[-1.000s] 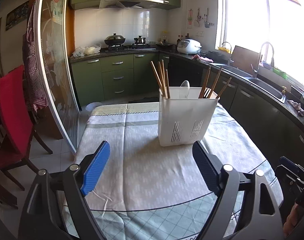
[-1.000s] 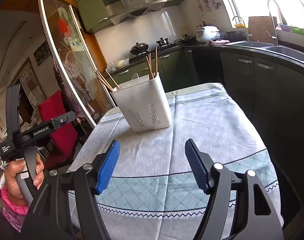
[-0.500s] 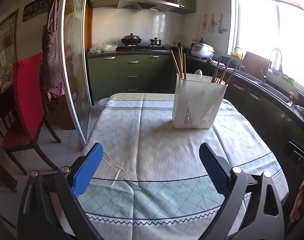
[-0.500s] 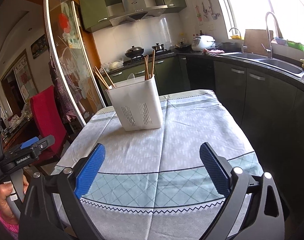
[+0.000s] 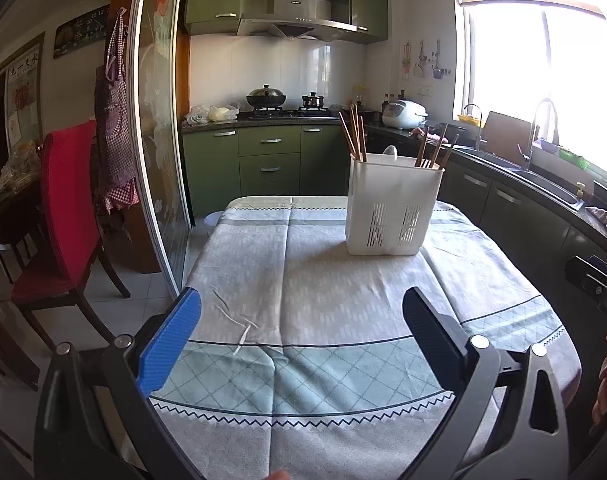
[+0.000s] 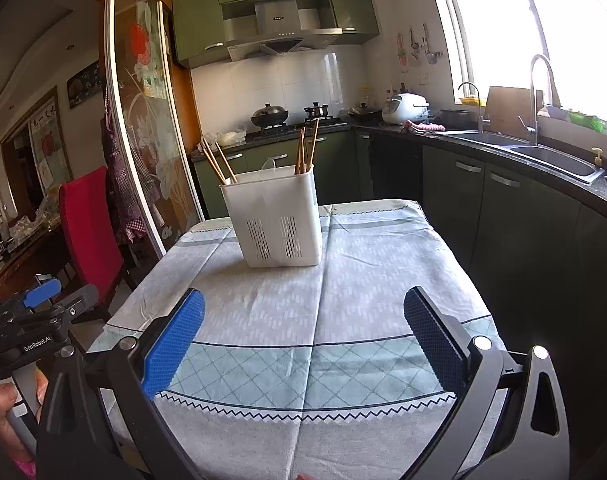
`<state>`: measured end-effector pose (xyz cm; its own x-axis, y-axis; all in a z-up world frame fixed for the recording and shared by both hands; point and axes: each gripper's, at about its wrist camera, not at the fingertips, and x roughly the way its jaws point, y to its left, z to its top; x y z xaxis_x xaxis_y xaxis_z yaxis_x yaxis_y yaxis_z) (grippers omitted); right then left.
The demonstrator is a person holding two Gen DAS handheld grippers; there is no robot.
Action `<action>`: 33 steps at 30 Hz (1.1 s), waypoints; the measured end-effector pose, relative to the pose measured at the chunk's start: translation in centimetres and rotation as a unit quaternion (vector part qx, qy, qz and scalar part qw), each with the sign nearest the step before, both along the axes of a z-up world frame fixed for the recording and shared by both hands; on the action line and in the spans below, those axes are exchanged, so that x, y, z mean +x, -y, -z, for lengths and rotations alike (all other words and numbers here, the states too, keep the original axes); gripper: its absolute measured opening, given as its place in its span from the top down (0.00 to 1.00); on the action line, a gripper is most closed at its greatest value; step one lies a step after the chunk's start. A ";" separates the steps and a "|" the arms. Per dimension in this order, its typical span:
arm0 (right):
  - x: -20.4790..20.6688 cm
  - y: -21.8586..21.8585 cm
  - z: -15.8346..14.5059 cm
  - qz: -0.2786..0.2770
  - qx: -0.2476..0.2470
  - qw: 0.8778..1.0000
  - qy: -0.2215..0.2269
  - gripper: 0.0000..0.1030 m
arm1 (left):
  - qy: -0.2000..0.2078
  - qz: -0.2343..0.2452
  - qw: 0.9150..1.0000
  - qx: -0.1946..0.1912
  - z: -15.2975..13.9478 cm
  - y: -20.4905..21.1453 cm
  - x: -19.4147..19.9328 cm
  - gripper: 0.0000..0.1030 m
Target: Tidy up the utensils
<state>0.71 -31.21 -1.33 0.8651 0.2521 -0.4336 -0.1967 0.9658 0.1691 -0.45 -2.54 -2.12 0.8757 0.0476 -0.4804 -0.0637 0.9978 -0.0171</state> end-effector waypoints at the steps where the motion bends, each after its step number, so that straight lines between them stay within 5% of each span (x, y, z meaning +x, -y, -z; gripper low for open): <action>1: -0.1 0.0 0.0 0.001 -0.001 1.000 0.001 0.05 | 0.000 -0.003 1.000 0.002 0.0 0.0 0.0 0.07; 33: -0.3 -0.5 -0.2 -0.010 -0.010 1.000 -0.001 0.05 | 0.008 -0.015 1.000 -0.015 0.0 -1.4 -0.6 0.07</action>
<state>0.44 -30.73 -1.16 0.8588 0.2611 -0.4409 -0.2163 0.9647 0.1500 -1.10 -1.13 -2.17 0.8812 0.0602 -0.4688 -0.0936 0.9944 -0.0483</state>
